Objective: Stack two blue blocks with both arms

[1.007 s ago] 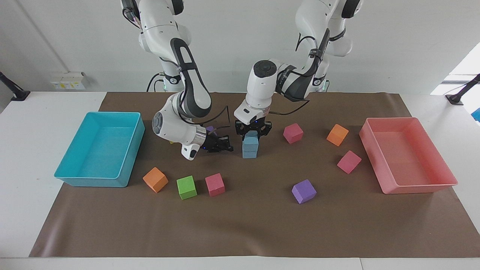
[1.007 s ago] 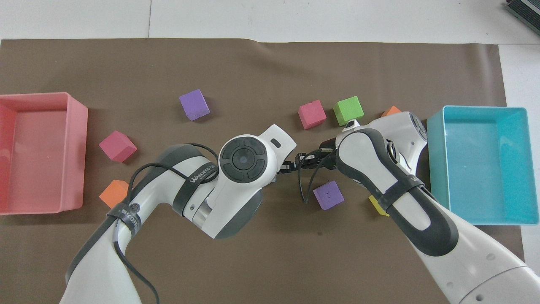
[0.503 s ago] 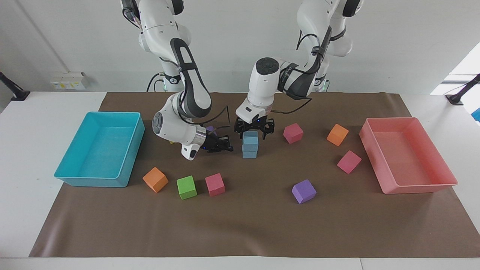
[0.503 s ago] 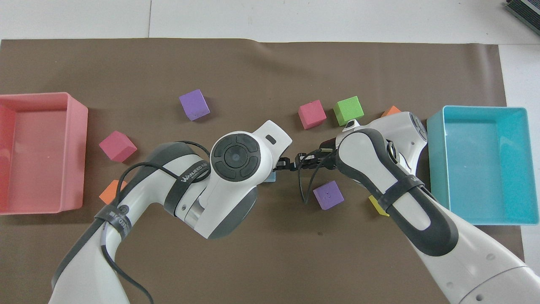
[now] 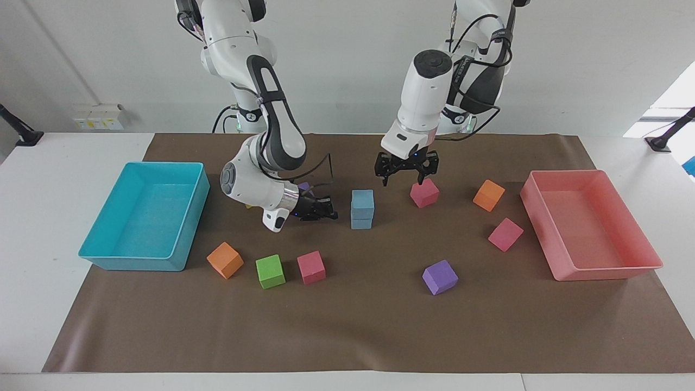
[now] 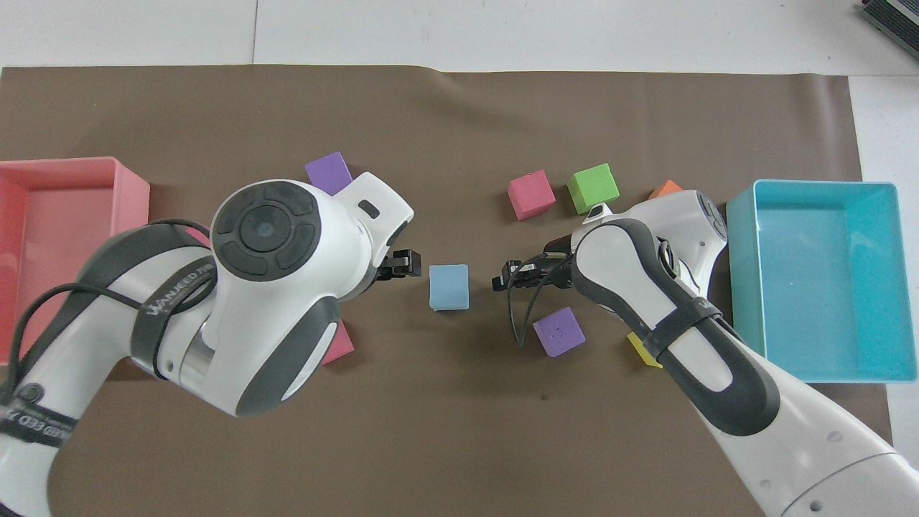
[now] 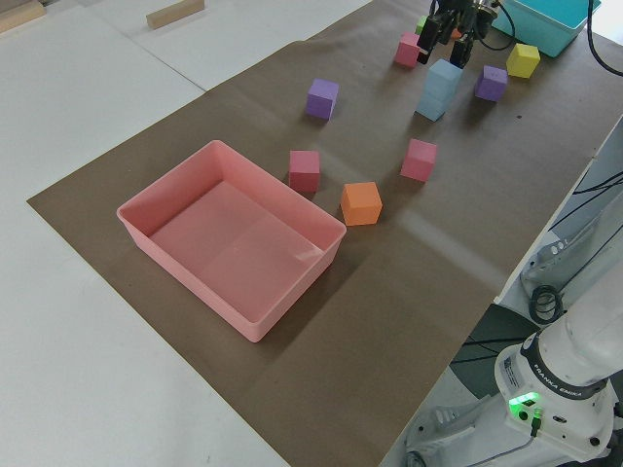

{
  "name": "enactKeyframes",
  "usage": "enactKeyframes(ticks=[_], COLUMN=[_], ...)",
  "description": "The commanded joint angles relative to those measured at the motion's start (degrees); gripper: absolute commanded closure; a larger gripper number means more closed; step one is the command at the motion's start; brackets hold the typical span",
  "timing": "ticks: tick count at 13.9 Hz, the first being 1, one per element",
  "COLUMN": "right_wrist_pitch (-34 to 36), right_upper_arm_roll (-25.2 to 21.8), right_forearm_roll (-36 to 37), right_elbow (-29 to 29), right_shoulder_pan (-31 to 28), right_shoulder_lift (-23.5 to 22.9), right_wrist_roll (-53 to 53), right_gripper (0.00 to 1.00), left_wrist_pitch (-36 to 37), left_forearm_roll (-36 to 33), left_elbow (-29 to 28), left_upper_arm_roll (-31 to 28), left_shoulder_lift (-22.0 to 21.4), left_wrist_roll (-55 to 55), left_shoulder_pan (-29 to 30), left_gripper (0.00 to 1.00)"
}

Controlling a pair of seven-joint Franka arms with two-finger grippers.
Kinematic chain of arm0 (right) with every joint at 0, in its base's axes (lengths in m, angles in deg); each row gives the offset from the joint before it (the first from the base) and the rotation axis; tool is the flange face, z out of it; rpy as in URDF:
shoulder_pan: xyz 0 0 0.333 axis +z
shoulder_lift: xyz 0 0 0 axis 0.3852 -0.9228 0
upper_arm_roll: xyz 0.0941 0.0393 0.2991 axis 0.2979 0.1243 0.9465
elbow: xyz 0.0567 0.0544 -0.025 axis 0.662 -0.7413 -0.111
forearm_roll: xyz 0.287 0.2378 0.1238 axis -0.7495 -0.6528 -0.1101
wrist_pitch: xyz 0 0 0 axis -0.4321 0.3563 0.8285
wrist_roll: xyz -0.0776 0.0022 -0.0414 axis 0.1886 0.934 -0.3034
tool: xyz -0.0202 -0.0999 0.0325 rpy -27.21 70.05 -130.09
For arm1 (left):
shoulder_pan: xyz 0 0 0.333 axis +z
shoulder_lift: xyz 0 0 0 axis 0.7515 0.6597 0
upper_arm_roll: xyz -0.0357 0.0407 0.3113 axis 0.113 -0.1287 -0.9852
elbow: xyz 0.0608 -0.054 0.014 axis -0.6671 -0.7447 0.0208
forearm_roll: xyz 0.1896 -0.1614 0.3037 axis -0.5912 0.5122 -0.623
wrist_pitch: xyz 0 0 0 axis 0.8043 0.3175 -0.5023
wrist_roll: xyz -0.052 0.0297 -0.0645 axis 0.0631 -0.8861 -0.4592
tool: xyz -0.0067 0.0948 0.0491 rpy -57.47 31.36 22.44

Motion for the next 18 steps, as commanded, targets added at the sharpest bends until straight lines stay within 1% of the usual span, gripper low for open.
enactKeyframes(ticks=[1, 3, 4, 5, 6, 8, 9, 10, 11, 13, 14, 15, 16, 17, 18], right_wrist_pitch=[-1.1, -1.0, -1.0, -1.0, -0.9, -0.9, -0.8, -0.9, -0.9, -0.7, -0.6, -0.4, -0.1, -0.1, 0.2], right_upper_arm_roll=[0.2, 0.2, 0.2, 0.2, 0.2, 0.1, 0.0, -0.1, -0.4, -0.5, -0.5, -0.5, -0.5, -0.5, -0.5], right_forearm_roll=[-2.3, -2.3, -2.3, -2.3, -2.3, -1.5, -1.0, 0.4, 4.5, 11.7, 14.2, 16.9, 20.0, 23.5, 27.0], right_elbow=[-0.8, -0.7, -0.7, -0.8, -0.7, 0.2, 0.8, 1.0, 1.7, 3.9, 4.7, 5.3, 6.0, 6.1, 6.1], right_shoulder_pan=[0.0, 0.0, 0.0, 0.0, -0.1, -0.3, -0.2, -0.2, -0.6, -1.4, -1.9, -1.9, -1.9, -1.9, -2.1], right_shoulder_lift=[0.2, 0.2, 0.2, 0.2, 0.1, -0.1, 0.1, 0.6, 0.8, 2.1, 2.9, 3.6, 4.1, 5.0, 6.0], right_wrist_roll=[1.2, 1.1, 1.1, 1.1, 1.2, 1.1, 1.1, 1.0, 0.9, -2.8, -5.8, -8.5, -10.6, -11.8, -12.5], right_gripper=[1.0, 1.0, 1.0, 1.0, 1.0, 1.0, 1.0, 1.0, 1.0, 1.0, 0.94, 0.72, 0.31, 0.0, 0.0], left_wrist_pitch=[2.5, 4.7, 6.2, 8.9, 11.0, 15.3, 18.6, 21.5, 23.9, 23.6, 22.9, 21.6, 20.8, 20.6, 20.7], left_forearm_roll=[0.6, 0.6, 0.7, 0.7, 0.7, 0.7, 0.7, 0.7, 0.7, 0.7, 0.7, 0.2, 0.0, 0.1, 0.5], left_elbow=[-0.5, 2.1, 5.8, 8.4, 9.6, 9.7, 9.5, 9.1, 9.1, 9.4, 9.6, 9.7, 10.1, 10.5, 11.5], left_upper_arm_roll=[0.2, 0.2, 0.1, 0.1, 0.1, -0.1, -0.1, -0.1, 0.1, 0.1, 0.1, 0.1, 0.0, -0.8, -1.1], left_shoulder_lift=[-4.2, -4.7, -3.8, -2.9, -2.8, -4.9, -6.2, -7.3, -7.8, -7.7, -7.4, -7.3, -7.7, -7.8, -7.7], left_wrist_roll=[-7.0, -12.9, -14.4, -16.1, -19.1, -24.7, -27.0, -28.5, -28.0, -27.8, -28.0, -28.3, -28.4, -28.5, -28.4], left_shoulder_pan=[6.3, 10.8, 12.8, 14.7, 15.6, 19.2, 19.9, 20.0, 20.0, 20.0, 20.0, 20.1, 20.3, 20.8, 21.0], left_gripper=[0.0, 0.0, 0.0, 0.0, 0.0, 0.0, 0.0, 0.0, 0.0, 0.0, 0.0, 0.0, 0.0, 0.0, 0.0])
